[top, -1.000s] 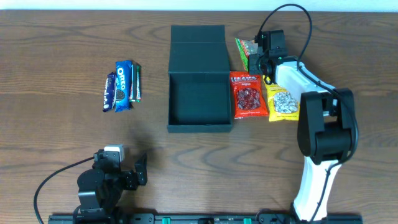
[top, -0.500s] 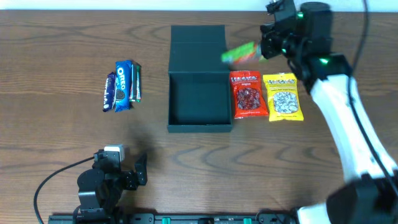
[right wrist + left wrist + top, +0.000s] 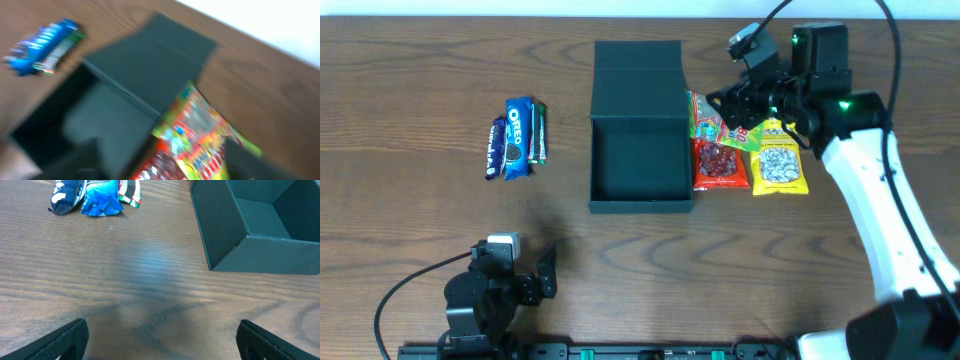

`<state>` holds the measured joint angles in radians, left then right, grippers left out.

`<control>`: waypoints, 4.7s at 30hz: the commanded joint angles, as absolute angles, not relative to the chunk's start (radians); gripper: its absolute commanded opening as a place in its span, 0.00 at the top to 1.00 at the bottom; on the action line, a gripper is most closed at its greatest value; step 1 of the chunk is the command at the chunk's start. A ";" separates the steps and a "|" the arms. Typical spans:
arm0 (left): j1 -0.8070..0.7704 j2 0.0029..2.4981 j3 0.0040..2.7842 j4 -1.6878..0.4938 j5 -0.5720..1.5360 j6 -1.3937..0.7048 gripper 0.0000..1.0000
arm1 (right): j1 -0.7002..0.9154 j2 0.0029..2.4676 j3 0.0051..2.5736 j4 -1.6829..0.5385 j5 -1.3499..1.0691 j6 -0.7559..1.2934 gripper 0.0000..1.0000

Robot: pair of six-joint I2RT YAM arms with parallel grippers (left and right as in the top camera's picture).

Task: Pack container
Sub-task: 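Grasp the Haribo bag with the right gripper and lift it, then carry the Haribo bag left and drop it into the green box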

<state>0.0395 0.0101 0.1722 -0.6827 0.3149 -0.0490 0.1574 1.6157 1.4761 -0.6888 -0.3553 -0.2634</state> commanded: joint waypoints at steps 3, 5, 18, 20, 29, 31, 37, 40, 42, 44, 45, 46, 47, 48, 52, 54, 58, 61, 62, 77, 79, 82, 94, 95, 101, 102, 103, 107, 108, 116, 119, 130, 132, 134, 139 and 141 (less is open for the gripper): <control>0.045 0.004 0.168 -0.683 0.330 -0.049 0.05 | 0.130 1.754 1.472 -0.700 -0.248 -0.110 0.03; 0.045 0.004 0.168 -0.683 0.330 -0.049 0.05 | 0.117 1.808 1.472 -0.709 -0.296 0.024 0.09; 0.045 0.004 0.168 -0.683 0.330 -0.049 0.05 | -0.046 1.616 1.413 -0.887 -0.384 0.279 0.14; 0.045 0.004 0.168 -0.683 0.330 -0.049 0.05 | -0.043 1.546 1.300 -0.844 -0.405 0.305 0.13; 0.045 0.004 0.168 -0.683 0.330 -0.049 0.05 | -0.002 1.395 0.730 -0.185 -0.480 0.716 0.13; 0.045 0.004 0.168 -0.683 0.330 -0.049 0.05 | 0.009 1.399 0.673 -0.083 -0.445 0.772 0.13; 0.045 0.004 0.168 -0.683 0.330 -0.049 0.05 | 0.020 1.431 0.634 0.016 -0.408 0.811 0.11; 0.045 0.004 0.168 -0.683 0.330 -0.049 0.05 | 0.020 1.478 0.634 0.036 -0.408 0.815 0.12; 0.045 0.004 0.168 -0.683 0.330 -0.049 0.05 | 0.021 1.510 0.634 0.076 -0.412 0.815 0.13; 0.046 0.004 0.168 -0.683 0.330 -0.049 0.05 | 0.021 1.542 0.634 0.125 -0.419 0.815 0.14; 0.046 0.004 0.168 -0.683 0.330 -0.049 0.05 | 0.021 1.559 0.634 0.147 -0.417 0.816 0.15; 0.045 0.004 0.168 -0.683 0.330 -0.049 0.05 | 0.021 1.570 0.634 0.163 -0.413 0.820 0.16; 0.045 0.004 0.168 -0.683 0.330 -0.049 0.05 | 0.020 1.584 0.634 0.180 -0.411 0.829 0.15; 0.045 0.004 0.168 -0.683 0.330 -0.049 0.04 | 0.020 1.598 0.634 0.200 -0.411 0.839 0.16; 0.045 0.004 0.168 -0.683 0.330 -0.049 0.05 | 0.020 1.665 0.634 0.299 -0.408 0.842 0.22; 0.045 0.004 0.168 -0.683 0.330 -0.049 0.05 | 0.020 1.697 0.634 0.356 -0.407 0.854 0.24; 0.045 0.004 0.168 -0.683 0.330 -0.049 0.05 | 0.020 1.767 0.635 0.451 -0.408 0.905 0.27; 0.045 0.004 0.168 -0.683 0.330 -0.049 0.05 | 0.020 1.819 0.638 0.548 -0.409 0.916 0.39; 0.046 0.004 0.168 -0.683 0.330 -0.049 0.05 | 0.020 1.832 0.642 0.577 -0.410 0.925 0.44; 0.045 0.004 0.168 -0.683 0.330 -0.049 0.05 | 0.021 1.729 1.017 0.437 -0.811 0.706 0.98; 0.045 0.004 0.168 -0.683 0.330 -0.049 0.05 | 0.021 1.703 1.091 0.324 -0.861 0.616 0.99; 0.045 0.004 0.168 -0.683 0.330 -0.049 0.05 | 0.021 1.679 1.203 0.179 -0.958 0.482 0.99; 0.045 0.004 0.168 -0.683 0.330 -0.049 0.05 | 0.136 1.679 1.346 0.097 -1.515 0.202 0.99; 0.045 0.004 0.168 -0.683 0.330 -0.049 0.05 | 0.156 1.682 1.346 0.097 -1.517 0.200 0.99; 0.045 0.004 0.168 -0.683 0.330 -0.049 0.05 | 0.278 1.736 1.346 0.097 -1.515 0.166 0.99; 0.045 0.004 0.168 -0.683 0.330 -0.049 0.05 | 0.290 1.752 1.346 0.097 -1.516 0.167 0.99; 0.046 0.004 0.168 -0.683 0.330 -0.049 0.05 | 0.301 1.771 1.346 0.097 -1.517 0.167 0.99; 0.046 0.004 0.168 -0.683 0.330 -0.049 0.05 | 0.321 1.867 1.346 0.094 -1.520 0.167 0.99; 0.045 0.004 0.168 -0.683 0.330 -0.049 0.05 | 0.321 1.893 1.346 0.094 -1.518 0.167 0.99; 0.045 0.004 0.168 -0.683 0.330 -0.049 0.05 | 0.323 2.038 1.346 0.096 -1.425 0.220 0.99; 0.046 0.004 0.168 -0.683 0.330 -0.049 0.05 | 0.331 2.057 1.346 0.101 -1.416 0.271 0.99; 0.046 0.004 0.168 -0.683 0.330 -0.049 0.05 | 0.351 2.058 1.346 0.528 -1.491 0.709 0.99; 0.045 0.004 0.168 -0.683 0.330 -0.049 0.05 | 0.352 2.074 1.339 0.496 -1.496 0.695 0.98; 0.045 0.004 0.168 -0.683 0.330 -0.049 0.05 | 0.350 2.103 1.338 0.445 -1.493 0.678 0.82; 0.045 0.004 0.168 -0.683 0.330 -0.049 0.05 | 0.287 2.160 1.338 0.396 -1.436 0.791 0.01; 0.045 0.004 0.168 -0.683 0.330 -0.049 0.05 | 0.258 2.151 1.339 0.403 -1.393 0.802 0.01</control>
